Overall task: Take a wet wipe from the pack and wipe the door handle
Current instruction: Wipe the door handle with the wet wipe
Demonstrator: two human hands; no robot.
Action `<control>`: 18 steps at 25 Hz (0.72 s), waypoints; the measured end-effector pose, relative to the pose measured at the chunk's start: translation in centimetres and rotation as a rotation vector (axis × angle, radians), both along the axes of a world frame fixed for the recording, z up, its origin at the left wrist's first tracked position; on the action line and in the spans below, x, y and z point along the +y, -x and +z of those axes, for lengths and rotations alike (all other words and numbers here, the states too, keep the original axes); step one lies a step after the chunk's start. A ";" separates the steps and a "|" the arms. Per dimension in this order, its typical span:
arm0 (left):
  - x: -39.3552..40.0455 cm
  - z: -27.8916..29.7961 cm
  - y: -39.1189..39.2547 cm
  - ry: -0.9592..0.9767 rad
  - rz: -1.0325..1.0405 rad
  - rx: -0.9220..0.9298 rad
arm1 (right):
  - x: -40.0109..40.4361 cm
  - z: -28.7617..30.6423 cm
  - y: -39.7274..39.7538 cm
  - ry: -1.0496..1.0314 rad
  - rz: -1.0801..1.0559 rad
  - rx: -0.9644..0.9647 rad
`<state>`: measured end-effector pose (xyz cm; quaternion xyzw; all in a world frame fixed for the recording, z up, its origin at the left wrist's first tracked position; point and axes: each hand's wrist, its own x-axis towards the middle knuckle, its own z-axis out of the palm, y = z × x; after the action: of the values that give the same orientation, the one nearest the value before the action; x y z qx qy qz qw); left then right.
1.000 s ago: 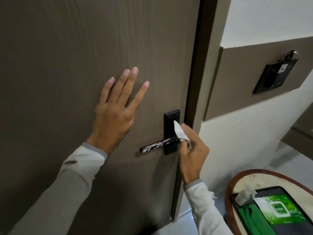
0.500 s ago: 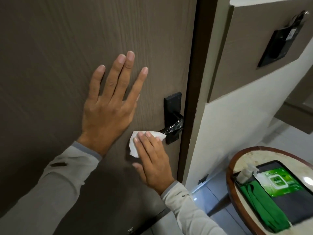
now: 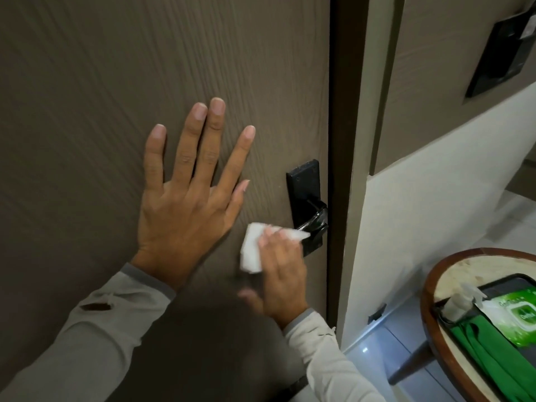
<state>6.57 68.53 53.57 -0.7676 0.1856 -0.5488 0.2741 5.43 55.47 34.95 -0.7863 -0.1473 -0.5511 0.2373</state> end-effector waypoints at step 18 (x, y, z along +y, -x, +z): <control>0.0 -1.5 0.2 0.014 0.002 -0.017 | -2.0 0.3 -0.5 -0.153 0.008 0.086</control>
<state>6.36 68.49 52.08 -0.7651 0.1787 -0.5561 0.2711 5.89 53.48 35.27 -0.7883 -0.0977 -0.5253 0.3052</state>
